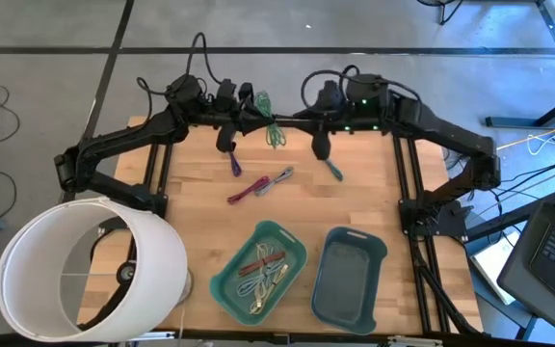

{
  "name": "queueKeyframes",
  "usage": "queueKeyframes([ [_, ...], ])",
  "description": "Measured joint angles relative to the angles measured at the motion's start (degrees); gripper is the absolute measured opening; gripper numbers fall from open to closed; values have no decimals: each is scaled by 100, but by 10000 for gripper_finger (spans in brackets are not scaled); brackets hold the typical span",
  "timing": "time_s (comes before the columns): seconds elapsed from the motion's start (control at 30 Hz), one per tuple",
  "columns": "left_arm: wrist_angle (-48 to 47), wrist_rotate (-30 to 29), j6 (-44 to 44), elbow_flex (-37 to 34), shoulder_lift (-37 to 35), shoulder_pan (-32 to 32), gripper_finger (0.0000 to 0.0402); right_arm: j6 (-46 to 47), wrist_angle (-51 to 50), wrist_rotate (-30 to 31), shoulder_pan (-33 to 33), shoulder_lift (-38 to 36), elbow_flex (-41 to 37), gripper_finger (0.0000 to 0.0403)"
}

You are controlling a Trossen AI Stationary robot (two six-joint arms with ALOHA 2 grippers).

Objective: Pick & Place USB Port
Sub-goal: Put the green charger cable into the green bin

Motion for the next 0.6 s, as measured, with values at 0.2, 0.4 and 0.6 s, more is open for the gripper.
queueKeyframes([
  [0.2, -532, 309, -407, 0, -5, 1, 24, -178, -1946, 1345, 12, 2, 688, 185],
  [0.4, -2925, 174, 246, 0, -90, 192, 24, 51, -2941, 2164, 11, -20, 880, 214],
  [0.6, -5312, -794, 527, -2, -35, 80, 24, -58, -3048, 2183, 11, -20, 880, 215],
])
